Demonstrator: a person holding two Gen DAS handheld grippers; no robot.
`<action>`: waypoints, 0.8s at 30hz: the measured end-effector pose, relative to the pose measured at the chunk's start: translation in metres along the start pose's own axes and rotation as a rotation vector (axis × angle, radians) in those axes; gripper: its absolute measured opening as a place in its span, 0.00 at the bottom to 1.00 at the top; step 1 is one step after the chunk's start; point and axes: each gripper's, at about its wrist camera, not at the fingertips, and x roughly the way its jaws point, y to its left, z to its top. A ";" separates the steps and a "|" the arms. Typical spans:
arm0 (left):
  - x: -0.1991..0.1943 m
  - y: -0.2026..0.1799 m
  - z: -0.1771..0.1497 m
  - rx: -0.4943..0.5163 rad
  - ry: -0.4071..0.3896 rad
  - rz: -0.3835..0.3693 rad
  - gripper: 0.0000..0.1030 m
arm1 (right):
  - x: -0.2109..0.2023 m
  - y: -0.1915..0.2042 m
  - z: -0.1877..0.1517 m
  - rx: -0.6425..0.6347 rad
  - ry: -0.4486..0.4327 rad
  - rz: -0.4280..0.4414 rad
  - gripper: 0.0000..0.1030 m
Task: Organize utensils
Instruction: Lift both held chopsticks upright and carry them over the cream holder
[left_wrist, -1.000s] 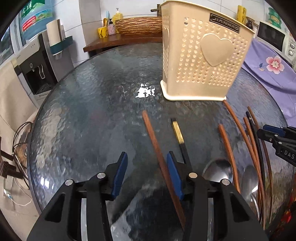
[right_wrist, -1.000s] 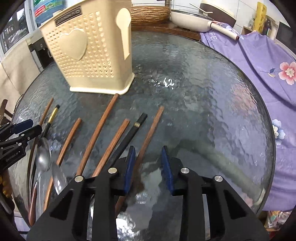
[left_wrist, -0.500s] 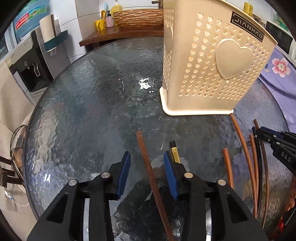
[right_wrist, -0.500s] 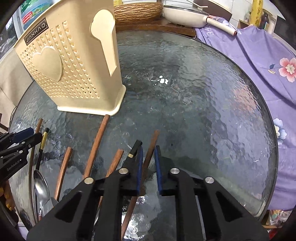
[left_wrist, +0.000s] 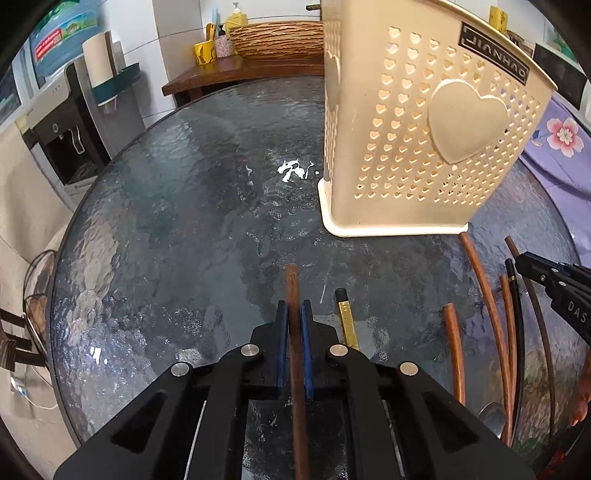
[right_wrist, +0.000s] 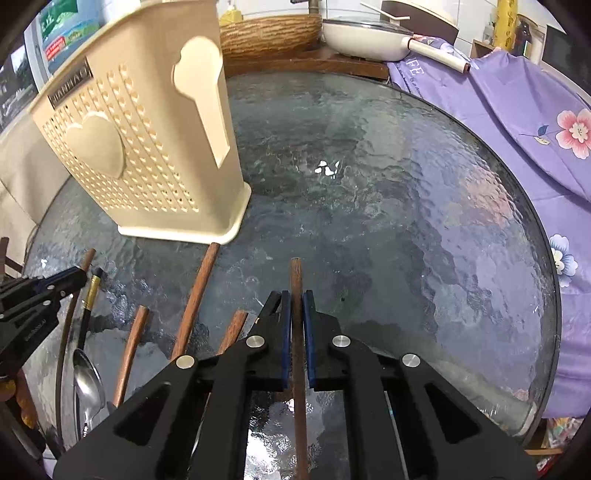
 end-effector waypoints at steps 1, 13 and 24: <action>0.000 0.002 0.000 -0.013 0.002 -0.011 0.07 | -0.003 -0.001 0.000 0.001 -0.010 0.010 0.07; -0.067 0.018 -0.007 -0.069 -0.170 -0.132 0.07 | -0.083 0.002 0.002 -0.057 -0.252 0.127 0.07; -0.156 0.013 -0.006 -0.009 -0.349 -0.164 0.07 | -0.176 0.017 0.001 -0.141 -0.451 0.203 0.07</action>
